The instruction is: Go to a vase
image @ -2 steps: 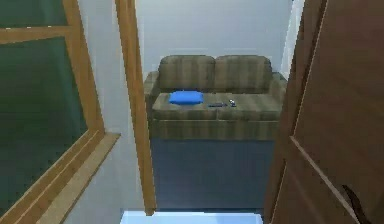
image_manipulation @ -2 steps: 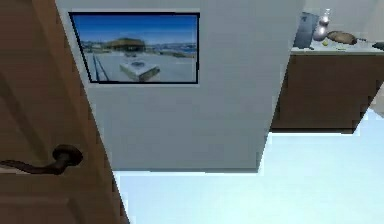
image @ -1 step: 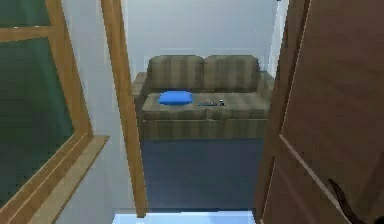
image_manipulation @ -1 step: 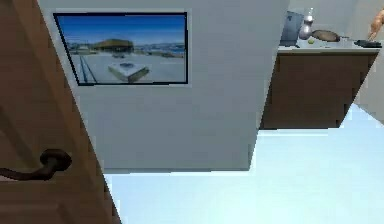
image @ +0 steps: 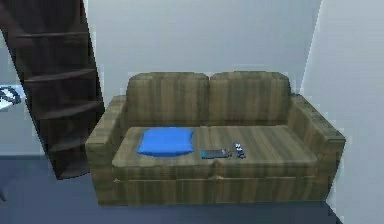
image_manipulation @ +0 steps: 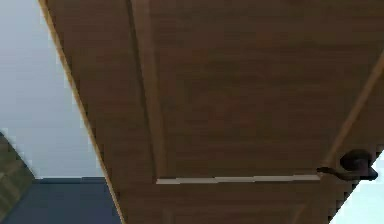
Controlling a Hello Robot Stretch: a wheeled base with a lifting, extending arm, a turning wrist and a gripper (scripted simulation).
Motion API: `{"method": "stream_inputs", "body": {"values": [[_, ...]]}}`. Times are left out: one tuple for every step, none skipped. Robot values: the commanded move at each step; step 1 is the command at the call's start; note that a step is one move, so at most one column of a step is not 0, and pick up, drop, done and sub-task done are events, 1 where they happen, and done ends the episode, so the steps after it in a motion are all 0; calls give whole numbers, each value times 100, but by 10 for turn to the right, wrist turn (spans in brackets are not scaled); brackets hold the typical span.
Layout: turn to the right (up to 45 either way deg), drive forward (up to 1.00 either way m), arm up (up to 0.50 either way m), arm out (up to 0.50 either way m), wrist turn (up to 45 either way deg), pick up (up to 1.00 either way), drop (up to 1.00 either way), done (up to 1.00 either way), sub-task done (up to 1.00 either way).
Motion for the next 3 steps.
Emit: {"method": "stream_inputs", "body": {"values": [[360,0,0,0,0,0,0,0,0],[0,5,0,0,0,0,0,0,0],[-330,0,0,0,0,0,0,0,0]]}}
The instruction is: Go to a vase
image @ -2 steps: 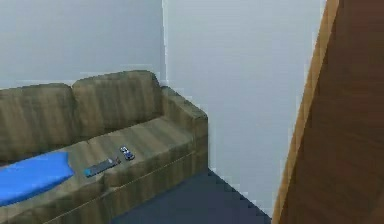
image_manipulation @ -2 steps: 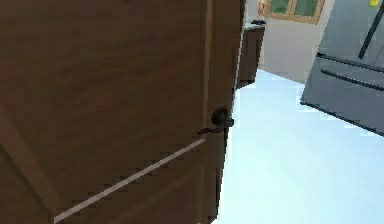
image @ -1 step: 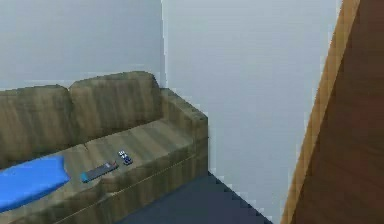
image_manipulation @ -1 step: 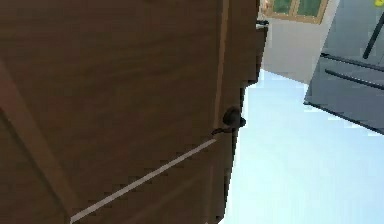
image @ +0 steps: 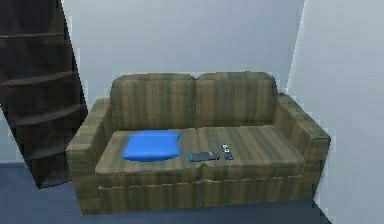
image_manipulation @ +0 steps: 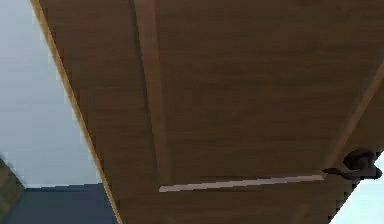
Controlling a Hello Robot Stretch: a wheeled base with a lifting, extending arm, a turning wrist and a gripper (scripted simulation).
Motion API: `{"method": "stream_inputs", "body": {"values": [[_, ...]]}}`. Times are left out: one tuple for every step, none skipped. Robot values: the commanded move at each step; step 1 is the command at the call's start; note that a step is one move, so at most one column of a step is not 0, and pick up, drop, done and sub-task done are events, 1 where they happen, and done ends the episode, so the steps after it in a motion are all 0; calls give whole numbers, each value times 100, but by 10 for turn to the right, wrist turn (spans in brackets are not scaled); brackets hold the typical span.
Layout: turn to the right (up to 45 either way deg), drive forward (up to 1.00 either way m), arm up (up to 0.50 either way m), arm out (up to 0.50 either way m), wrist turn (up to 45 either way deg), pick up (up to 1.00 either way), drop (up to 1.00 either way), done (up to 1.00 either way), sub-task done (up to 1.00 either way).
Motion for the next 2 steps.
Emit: {"method": "stream_inputs", "body": {"values": [[0,30,0,0,0,0,0,0,0],[-450,0,0,0,0,0,0,0,0]]}}
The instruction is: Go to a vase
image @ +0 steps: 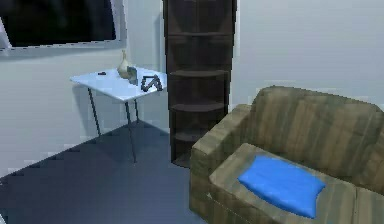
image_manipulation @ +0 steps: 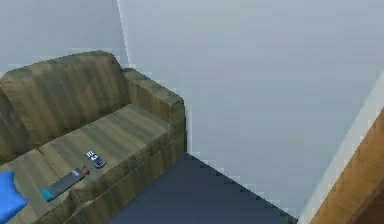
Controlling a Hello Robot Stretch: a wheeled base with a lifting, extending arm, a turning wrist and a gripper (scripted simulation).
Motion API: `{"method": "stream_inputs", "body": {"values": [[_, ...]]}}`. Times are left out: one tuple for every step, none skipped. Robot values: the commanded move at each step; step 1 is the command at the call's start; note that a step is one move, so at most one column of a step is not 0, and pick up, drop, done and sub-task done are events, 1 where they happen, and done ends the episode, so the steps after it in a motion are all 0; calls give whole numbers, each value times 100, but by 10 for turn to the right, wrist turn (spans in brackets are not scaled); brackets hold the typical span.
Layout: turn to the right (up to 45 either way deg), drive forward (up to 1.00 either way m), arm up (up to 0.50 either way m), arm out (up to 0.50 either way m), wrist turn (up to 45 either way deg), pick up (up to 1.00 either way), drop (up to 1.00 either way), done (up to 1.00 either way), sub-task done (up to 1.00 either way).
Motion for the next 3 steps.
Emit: {"method": "stream_inputs", "body": {"values": [[-180,0,0,0,0,0,0,0,0],[0,40,0,0,0,0,0,0,0],[-150,0,0,0,0,0,0,0,0]]}}
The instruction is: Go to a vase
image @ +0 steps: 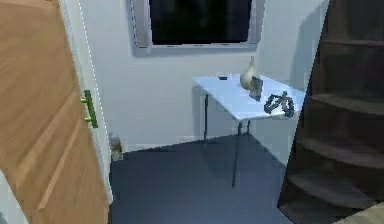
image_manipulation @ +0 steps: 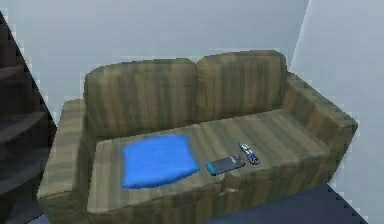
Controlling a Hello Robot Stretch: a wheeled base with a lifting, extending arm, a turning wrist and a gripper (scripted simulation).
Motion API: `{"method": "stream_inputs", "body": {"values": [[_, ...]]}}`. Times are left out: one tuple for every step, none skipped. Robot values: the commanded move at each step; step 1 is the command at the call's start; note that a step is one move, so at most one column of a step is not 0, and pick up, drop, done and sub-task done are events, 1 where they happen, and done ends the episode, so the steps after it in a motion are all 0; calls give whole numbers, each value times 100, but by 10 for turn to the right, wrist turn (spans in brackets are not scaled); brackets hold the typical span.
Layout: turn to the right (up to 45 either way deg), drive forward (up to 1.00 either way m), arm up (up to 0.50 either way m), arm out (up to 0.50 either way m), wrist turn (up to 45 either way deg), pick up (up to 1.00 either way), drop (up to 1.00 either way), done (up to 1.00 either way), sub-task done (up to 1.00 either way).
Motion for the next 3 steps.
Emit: {"method": "stream_inputs", "body": {"values": [[0,100,0,0,0,0,0,0,0],[-90,0,0,0,0,0,0,0,0],[0,10,0,0,0,0,0,0,0]]}}
